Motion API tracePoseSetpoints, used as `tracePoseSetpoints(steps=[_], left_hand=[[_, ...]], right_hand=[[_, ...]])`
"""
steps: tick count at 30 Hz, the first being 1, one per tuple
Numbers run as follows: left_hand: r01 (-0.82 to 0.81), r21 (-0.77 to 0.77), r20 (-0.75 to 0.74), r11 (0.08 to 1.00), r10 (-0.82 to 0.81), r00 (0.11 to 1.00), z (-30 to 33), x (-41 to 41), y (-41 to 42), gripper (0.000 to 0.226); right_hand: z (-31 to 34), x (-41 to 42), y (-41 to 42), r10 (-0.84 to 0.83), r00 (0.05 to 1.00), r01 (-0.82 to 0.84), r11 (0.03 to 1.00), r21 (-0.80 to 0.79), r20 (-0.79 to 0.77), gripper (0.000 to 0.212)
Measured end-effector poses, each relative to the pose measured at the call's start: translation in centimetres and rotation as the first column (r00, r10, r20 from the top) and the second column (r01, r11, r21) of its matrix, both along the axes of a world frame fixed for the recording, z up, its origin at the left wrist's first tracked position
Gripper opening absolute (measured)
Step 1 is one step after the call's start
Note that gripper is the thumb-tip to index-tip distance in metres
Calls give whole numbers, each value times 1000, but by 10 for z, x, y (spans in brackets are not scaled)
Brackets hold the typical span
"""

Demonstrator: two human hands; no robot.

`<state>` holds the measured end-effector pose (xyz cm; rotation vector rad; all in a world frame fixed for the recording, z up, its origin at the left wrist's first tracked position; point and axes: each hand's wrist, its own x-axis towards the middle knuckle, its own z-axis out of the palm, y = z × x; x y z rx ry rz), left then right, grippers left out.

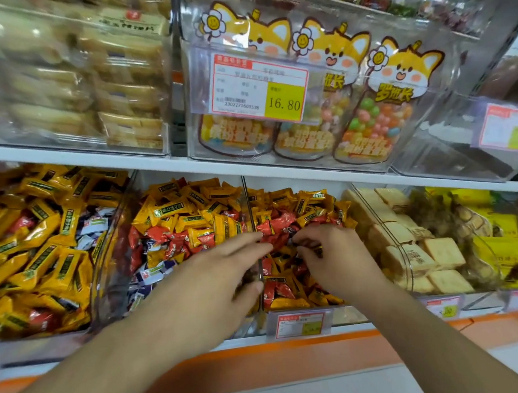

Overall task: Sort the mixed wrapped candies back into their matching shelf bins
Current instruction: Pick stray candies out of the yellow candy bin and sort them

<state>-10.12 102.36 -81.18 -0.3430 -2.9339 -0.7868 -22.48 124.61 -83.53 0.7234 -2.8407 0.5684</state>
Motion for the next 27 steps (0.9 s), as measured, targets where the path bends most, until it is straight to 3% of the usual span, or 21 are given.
tracePoseSetpoints(steps=[3,10,16,21,27], left_hand=[[14,-21,63,1000,-13,998,-1,-1,8,61],[13,11,5,1000,-13,1000,-11,-8,1,57],[16,25,11,1000,-16,1000,-11,-8,2,58],[12,23,23,1000,-13,1000,-11,-8,3,58],[14,40,36,999,-15,999,-8,-6,5,57]], right_hand=[[-3,-5,-2,-45,997,51,993,107,-55,21],[-2,-22,11,-202,977,211,950,228,-66,27],[-5,-26,13,-132,980,128,991,38,149,29],[-6,-22,8,-131,983,129,991,26,126,12],[-7,-17,2,-99,989,93,994,63,108,16]])
